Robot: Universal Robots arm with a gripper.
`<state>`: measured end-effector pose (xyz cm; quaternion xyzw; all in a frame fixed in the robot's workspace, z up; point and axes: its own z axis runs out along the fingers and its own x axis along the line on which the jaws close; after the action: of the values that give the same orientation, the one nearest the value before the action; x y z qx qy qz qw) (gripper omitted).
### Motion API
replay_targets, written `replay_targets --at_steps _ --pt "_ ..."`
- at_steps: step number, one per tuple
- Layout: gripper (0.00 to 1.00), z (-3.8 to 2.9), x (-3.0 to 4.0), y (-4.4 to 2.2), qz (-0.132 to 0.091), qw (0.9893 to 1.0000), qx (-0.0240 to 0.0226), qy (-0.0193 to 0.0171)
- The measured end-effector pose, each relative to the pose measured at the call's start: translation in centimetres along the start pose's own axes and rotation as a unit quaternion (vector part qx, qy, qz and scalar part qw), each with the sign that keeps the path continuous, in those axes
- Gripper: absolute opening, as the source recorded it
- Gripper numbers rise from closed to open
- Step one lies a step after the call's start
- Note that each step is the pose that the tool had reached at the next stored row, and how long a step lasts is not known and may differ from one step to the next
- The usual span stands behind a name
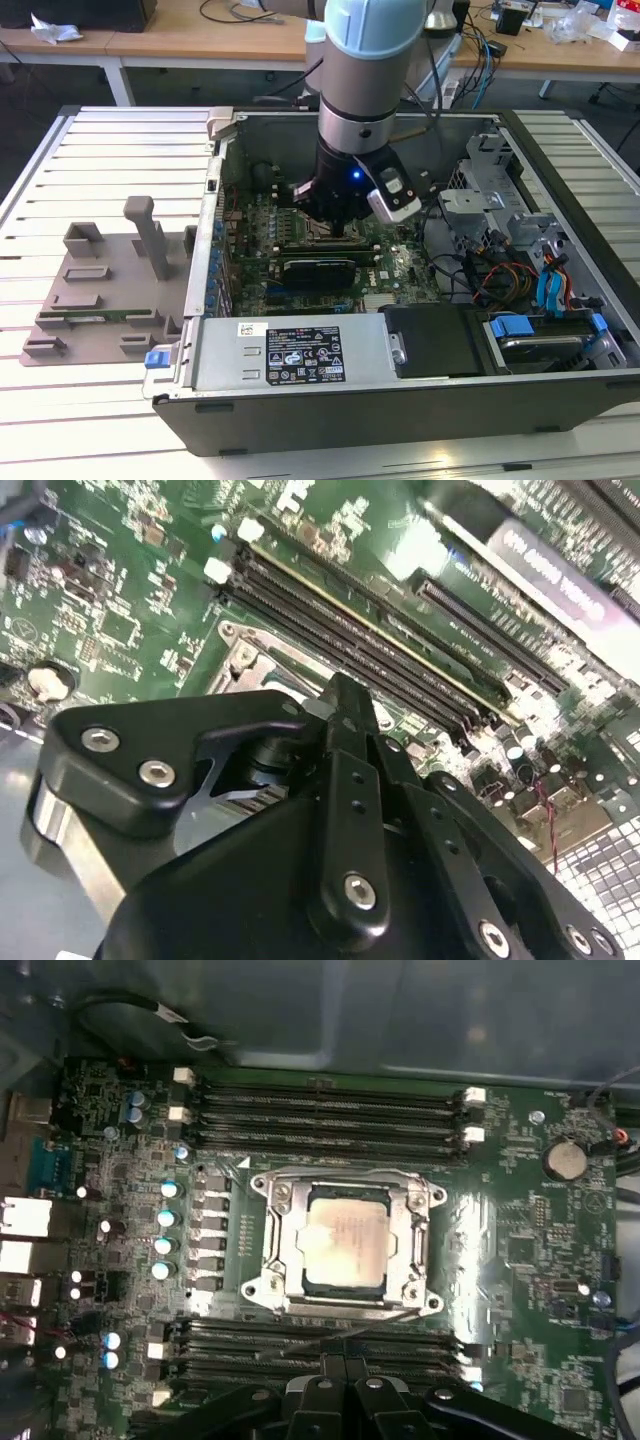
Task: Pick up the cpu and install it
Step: 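Install the second cpu locking lever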
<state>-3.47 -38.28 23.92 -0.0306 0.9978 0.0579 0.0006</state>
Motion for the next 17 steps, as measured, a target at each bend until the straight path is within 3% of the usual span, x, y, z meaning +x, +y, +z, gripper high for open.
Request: replay_targets --at_steps 2,7,10,13,15,17 --pt "0.11 0.28 0.64 0.05 0.0 1.0 -0.0048 -0.0003" --pt "0.11 1.2 1.47 -0.01 0.0 1.0 -0.0052 -0.0003" --pt "0.11 2.43 2.12 -0.1 0.0 1.0 -0.0053 -0.0004" --pt "0.11 2.67 2.5 -0.02 0.0 1.0 -0.0068 -0.0004" --pt "0.11 2.74 2.88 0.07 0.0 0.9999 -0.0117 -0.0008" --pt "0.11 2.89 3.41 0.18 0.0 0.9999 -0.0137 -0.0009"
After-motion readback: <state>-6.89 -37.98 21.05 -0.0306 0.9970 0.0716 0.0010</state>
